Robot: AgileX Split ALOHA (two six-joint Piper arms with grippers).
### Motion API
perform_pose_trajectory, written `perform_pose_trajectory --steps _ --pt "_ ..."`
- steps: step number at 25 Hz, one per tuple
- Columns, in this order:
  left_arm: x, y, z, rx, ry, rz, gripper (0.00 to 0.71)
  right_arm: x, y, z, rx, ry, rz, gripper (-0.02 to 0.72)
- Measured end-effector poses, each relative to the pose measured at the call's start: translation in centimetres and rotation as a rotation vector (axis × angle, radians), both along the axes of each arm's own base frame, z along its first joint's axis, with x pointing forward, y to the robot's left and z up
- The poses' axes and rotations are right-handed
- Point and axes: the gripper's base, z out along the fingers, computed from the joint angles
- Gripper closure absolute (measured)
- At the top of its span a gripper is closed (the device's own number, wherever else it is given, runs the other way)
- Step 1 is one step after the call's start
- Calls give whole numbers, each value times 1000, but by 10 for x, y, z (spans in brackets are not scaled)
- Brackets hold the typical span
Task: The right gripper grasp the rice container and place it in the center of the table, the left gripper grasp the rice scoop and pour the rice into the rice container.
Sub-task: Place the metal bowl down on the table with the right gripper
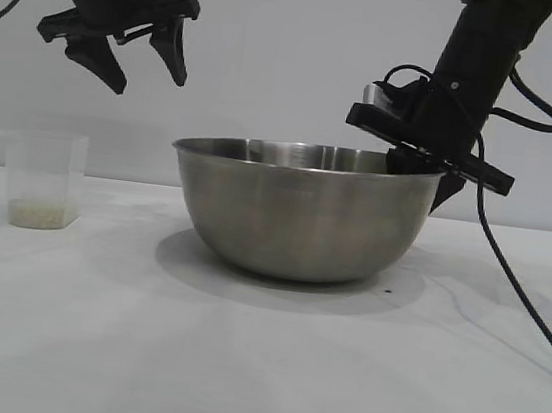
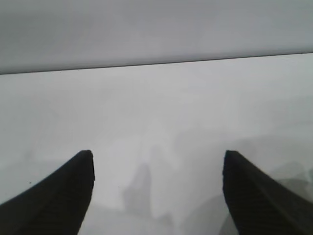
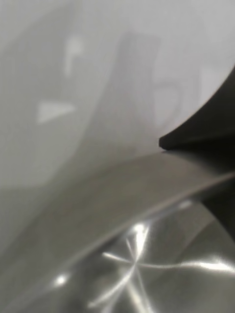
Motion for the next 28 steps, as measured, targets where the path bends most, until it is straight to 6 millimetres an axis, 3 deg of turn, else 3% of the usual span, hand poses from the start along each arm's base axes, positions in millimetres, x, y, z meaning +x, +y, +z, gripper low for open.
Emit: perform_pose_trajectory --steps 4,11,13,22,28 --pt "0 0 0 0 0 0 218 0 0 0 4 0 0 453" --pt "0 0 0 0 1 -1 218 0 0 4 6 -9 4 122" --pt "0 0 0 0 1 -1 218 -1 0 10 6 -23 5 72" --pt "0 0 0 0 2 -1 218 -9 -9 73 -28 -169 27 87" --pt "0 0 0 0 2 -1 218 -14 -29 107 -193 -281 26 87"
